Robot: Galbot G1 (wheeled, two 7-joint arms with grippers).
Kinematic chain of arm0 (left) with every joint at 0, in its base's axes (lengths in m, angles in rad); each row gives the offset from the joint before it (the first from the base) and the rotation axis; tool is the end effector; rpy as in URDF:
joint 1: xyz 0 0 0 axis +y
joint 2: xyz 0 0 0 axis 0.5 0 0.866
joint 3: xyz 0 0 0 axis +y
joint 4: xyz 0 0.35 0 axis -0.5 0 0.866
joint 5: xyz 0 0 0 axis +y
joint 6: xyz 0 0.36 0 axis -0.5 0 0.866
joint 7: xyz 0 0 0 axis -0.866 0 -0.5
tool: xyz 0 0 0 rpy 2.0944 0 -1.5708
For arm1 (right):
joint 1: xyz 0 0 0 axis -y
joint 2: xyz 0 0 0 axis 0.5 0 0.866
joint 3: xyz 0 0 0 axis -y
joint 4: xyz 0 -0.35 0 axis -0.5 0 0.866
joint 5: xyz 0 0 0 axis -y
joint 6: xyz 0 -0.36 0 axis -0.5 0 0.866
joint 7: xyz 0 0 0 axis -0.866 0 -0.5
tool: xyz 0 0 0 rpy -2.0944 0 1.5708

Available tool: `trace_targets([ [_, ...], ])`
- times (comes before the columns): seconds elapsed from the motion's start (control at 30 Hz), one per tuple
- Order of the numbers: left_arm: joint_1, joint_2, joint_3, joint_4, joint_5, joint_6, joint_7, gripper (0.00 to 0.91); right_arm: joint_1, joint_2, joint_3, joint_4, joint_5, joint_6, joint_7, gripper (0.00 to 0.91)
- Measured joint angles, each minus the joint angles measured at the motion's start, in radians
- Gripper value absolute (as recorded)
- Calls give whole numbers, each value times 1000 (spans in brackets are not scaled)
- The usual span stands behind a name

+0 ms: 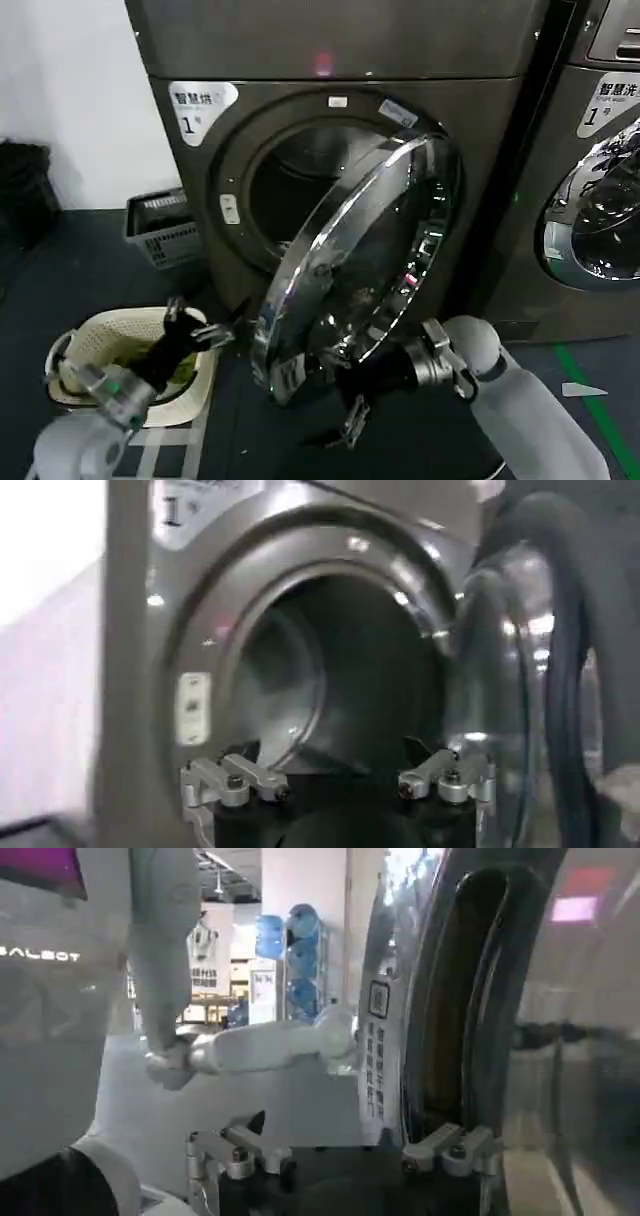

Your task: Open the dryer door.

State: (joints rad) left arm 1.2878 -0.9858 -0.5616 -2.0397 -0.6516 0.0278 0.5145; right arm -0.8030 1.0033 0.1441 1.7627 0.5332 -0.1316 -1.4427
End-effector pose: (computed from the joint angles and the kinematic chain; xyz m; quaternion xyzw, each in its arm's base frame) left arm 0.2761 0.1136 -0.2216 0.3640 0.9280 -0.0218 0.0762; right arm 0.3929 -0.0408 -0.2191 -0.7998 0.5979 -0.0529 0.0029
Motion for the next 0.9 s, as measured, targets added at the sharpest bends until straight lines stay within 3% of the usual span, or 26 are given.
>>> trace_targets([
  [0.37, -124, 123, 210, 99, -58, -26, 37, 907, -49, -36, 130, -34, 15, 6, -10, 907],
  [0.9, -310, 134, 448, 175, -93, -45, 123, 907, -207, -78, 429, -73, 9, 27, -17, 907],
])
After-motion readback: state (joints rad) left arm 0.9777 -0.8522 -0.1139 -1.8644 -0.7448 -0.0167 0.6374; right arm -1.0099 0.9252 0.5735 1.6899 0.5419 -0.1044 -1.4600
